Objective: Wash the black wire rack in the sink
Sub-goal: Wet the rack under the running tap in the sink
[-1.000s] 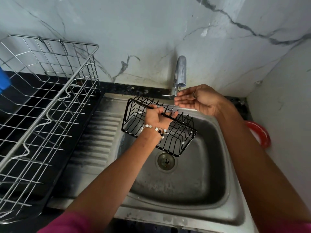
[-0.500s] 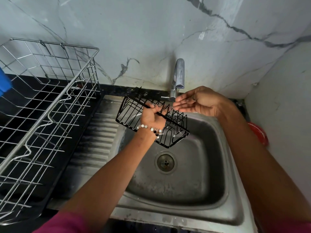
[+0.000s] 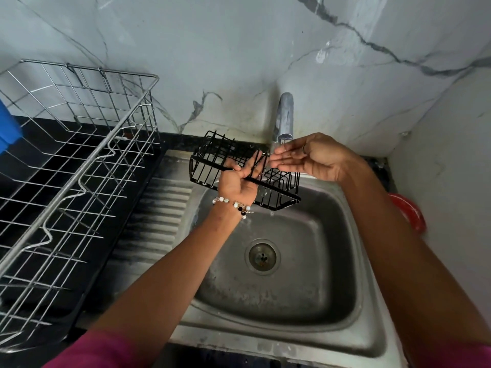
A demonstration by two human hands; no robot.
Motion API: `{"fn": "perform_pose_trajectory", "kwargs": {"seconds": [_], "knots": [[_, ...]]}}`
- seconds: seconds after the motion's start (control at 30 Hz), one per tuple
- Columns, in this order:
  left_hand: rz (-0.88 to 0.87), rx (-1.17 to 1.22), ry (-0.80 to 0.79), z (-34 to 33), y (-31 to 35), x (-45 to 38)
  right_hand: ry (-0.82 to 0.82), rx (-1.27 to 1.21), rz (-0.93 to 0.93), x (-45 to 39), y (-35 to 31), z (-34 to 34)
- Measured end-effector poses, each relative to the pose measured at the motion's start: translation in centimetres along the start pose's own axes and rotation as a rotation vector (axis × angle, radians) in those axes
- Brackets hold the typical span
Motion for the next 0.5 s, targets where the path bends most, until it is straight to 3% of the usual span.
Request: {"fn": "perform_pose_trajectory", "kwargs": {"seconds": [0.17,0.27,0.4,0.5], "knots": [[-0.005,0.005,-0.001,0.2,-0.1,0.1,-0.047,0.000,-0.018,0.5,0.2,-0.2],[-0.031,-0.030,0.005,0.3,0.0,0.3,0.102,0.090,-0.019,0.4,0.0,1.4],[-0.042,-0.076,0.015,1.0,0.1,-0.1,0.041,0.105,-0.057,0.6,0.6,0.5],[-0.060,-0.093,-0.002,1.2,0.3,-0.3,0.119,0.199,-0.077,0.4,0.9,1.1]]}}
Point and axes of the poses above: each hand's wrist, its own x-axis away from the middle knuckle, its own z-axis out of the back of the hand, y = z × x, the point moved 9 cm from there along -x, towards the middle knuckle, and after that the axes turned 2 degrees about -z, right-handed, at the moved point
